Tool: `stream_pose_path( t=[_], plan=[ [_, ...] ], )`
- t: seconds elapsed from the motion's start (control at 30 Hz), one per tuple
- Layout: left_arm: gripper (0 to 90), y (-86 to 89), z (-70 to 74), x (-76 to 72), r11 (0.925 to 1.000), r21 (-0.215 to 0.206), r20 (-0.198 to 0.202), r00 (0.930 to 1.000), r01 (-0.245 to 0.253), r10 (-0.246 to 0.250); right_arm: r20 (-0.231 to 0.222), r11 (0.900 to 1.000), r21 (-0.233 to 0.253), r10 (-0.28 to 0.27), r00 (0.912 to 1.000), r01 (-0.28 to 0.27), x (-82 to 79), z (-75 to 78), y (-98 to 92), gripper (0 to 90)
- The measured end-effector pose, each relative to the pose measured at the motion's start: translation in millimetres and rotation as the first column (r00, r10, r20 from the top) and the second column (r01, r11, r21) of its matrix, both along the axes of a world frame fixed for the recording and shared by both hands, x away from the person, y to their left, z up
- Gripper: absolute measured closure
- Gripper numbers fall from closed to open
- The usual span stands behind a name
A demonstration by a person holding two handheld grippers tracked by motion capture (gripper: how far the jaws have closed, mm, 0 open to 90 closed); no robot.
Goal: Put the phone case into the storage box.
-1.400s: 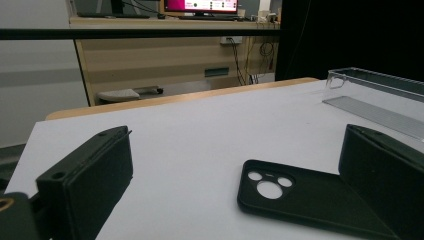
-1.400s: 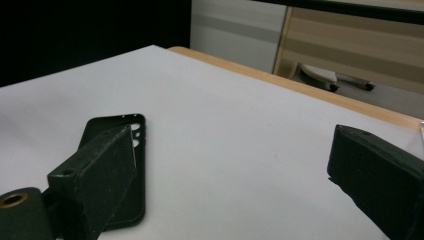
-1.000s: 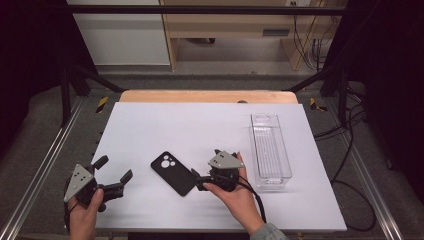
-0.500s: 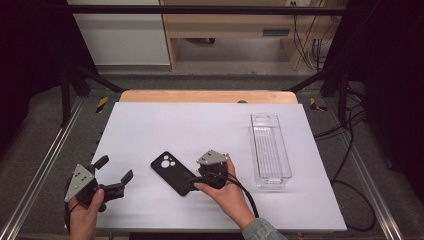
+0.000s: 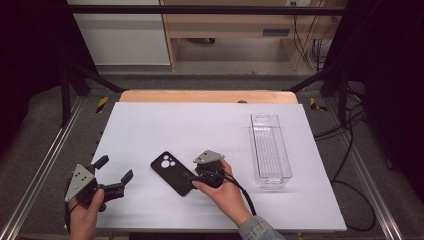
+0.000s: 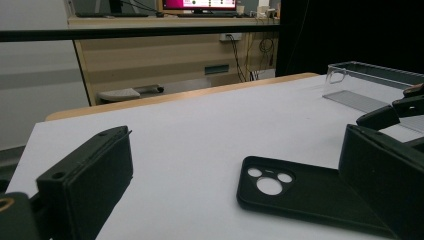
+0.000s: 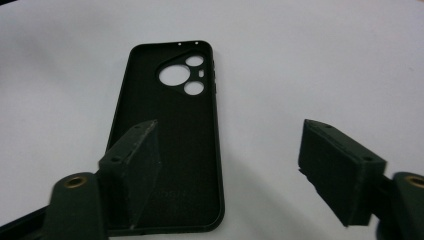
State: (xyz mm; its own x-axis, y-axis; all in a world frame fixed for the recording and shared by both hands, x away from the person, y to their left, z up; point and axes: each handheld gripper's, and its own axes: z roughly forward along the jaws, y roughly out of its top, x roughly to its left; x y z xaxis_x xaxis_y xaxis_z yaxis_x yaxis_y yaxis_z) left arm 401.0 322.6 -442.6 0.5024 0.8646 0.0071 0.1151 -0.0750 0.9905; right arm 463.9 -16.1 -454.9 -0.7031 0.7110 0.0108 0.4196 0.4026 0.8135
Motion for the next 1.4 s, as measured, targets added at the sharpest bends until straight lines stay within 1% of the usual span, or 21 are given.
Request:
stream_pose_path(
  t=[0.03, 0.1, 0.13, 0.17, 0.23, 0.3, 0.33, 0.4, 0.5, 0.6, 0.63, 0.67, 0.7, 0.77, 0.83, 0.87, 0.9, 1.07, 1.1, 1.27, 1.4],
  plan=[
    [0.9, -0.1, 0.0, 0.0, 1.0, 0.001, -0.001, 1.0, 0.001, -0.001, 0.006, 1.0, 0.002, -0.003, 1.0, 0.003, -0.1, 0.6, -0.2, 30.5],
    [0.9, -0.3, -0.1, 0.0, 1.0, 0.003, -0.001, 1.0, 0.001, -0.001, 0.007, 1.0, 0.004, 0.01, 0.9999, -0.01, -0.2, 1.9, -0.2, 39.7],
    [0.9, -0.4, 0.0, -0.1, 1.0, 0.004, -0.001, 1.0, 0.0, 0.0, 0.001, 1.0, 0.002, 0.015, 0.9999, -0.015, -0.1, 2.1, 0.2, 43.1],
    [0.9, -0.5, 0.0, -0.2, 1.0, 0.004, -0.001, 1.0, 0.0, 0.0, -0.008, 0.999, 0.005, 0.032, 0.9995, -0.031, -0.2, 2.1, 0.9, 49.8],
    [0.9, -0.3, 0.1, -0.4, 1.0, 0.004, 0.0, 1.0, 0.0, 0.0, -0.011, 0.999, 0.009, 0.05, 0.9987, -0.05, -0.8, 1.7, 2.0, 58.8],
    [0.9, -0.1, 0.2, -0.5, 1.0, 0.001, 0.0, 1.0, -0.001, 0.001, -0.028, 0.998, 0.006, 0.066, 0.9974, -0.066, -1.4, 0.7, 3.7, 67.3],
    [0.9, 0.0, 0.1, -0.4, 1.0, -0.001, -0.001, 1.0, -0.002, 0.002, -0.043, 0.997, 0.005, 0.073, 0.9964, -0.073, -2.0, -0.3, 5.5, 70.5],
    [0.9, 0.3, 0.1, -0.3, 1.0, -0.002, -0.001, 1.0, -0.002, 0.002, -0.049, 0.996, -0.007, 0.09, 0.9947, -0.091, -2.2, -2.2, 7.3, 78.5],
    [1.1, 0.1, 0.0, -0.3, 1.0, 0.0, -0.003, 1.0, 0.0, 0.0, -0.061, 0.994, -0.016, 0.103, 0.9928, -0.104, -2.9, -4.4, 10.3, 86.0],
    [1.1, -1.9, 0.2, -0.4, 0.9999, 0.011, 0.001, 1.0, 0.006, -0.006, -0.092, 0.994, -0.036, 0.096, 0.9911, -0.1, -2.8, -6.2, 11.8, 88.9],
    [1.1, -2.2, 0.1, -0.2, 0.9999, 0.011, 0.0, 1.0, 0.007, -0.007, -0.109, 0.994, -0.047, 0.096, 0.9893, -0.102, -2.8, -7.4, 12.3, 89.8],
    [1.1, -2.2, 0.1, -0.2, 0.9999, 0.011, 0.0, 1.0, 0.007, -0.007, -0.109, 0.994, -0.047, 0.096, 0.9893, -0.102, -2.8, -7.4, 12.3, 89.8],
    [1.1, -2.3, -0.2, 0.4, 0.9999, 0.013, -0.001, 1.0, 0.007, -0.007, -0.122, 0.992, -0.058, 0.109, 0.9866, -0.116, -3.5, -9.0, 13.4, 90.0],
    [1.1, -2.3, -0.3, 0.5, 0.9999, 0.013, -0.003, 1.0, 0.006, -0.006, -0.13, 0.989, -0.072, 0.12, 0.9842, -0.131, -4.5, -10.6, 14.9, 90.0],
    [1.1, -2.1, -0.1, 0.1, 0.9999, 0.012, -0.001, 1.0, 0.006, -0.006, -0.136, 0.985, -0.113, 0.116, 0.984, -0.131, -5.4, -13.9, 17.3, 90.0],
    [1.1, -2.1, -0.1, 0.1, 0.9999, 0.012, -0.001, 1.0, 0.006, -0.006, -0.136, 0.985, -0.113, 0.116, 0.984, -0.131, -5.4, -13.9, 17.3, 90.0],
    [1.1, -2.0, 0.1, -0.2, 0.9999, 0.011, 0.0, 1.0, 0.006, -0.006, -0.146, 0.982, -0.137, 0.112, 0.9829, -0.132, -5.5, -16.8, 18.5, 90.0],
    [1.2, -1.2, 0.0, -0.3, 0.9999, 0.011, -0.001, 1.0, 0.001, -0.001, -0.164, 0.981, -0.14, 0.113, 0.9799, -0.137, -6.2, -16.7, 15.9, 90.0],
    [1.2, -1.0, 0.1, -0.4, 0.9999, 0.01, -0.001, 1.0, 0.0, 0.0, -0.169, 0.979, -0.145, 0.115, 0.979, -0.14, -6.9, -16.2, 14.7, 90.0],
    [1.3, -0.8, -0.2, -0.2, 0.9999, 0.011, -0.004, 1.0, -0.002, 0.002, -0.183, 0.979, -0.144, 0.114, 0.9765, -0.141, -9.7, -15.5, 8.5, 90.0],
    [1.4, -1.1, -0.3, -0.5, 0.9999, 0.015, -0.004, 1.0, -0.003, 0.003, -0.186, 0.979, -0.145, 0.116, 0.9757, -0.144, -12.1, -15.3, 3.1, 90.0]
  ],
)
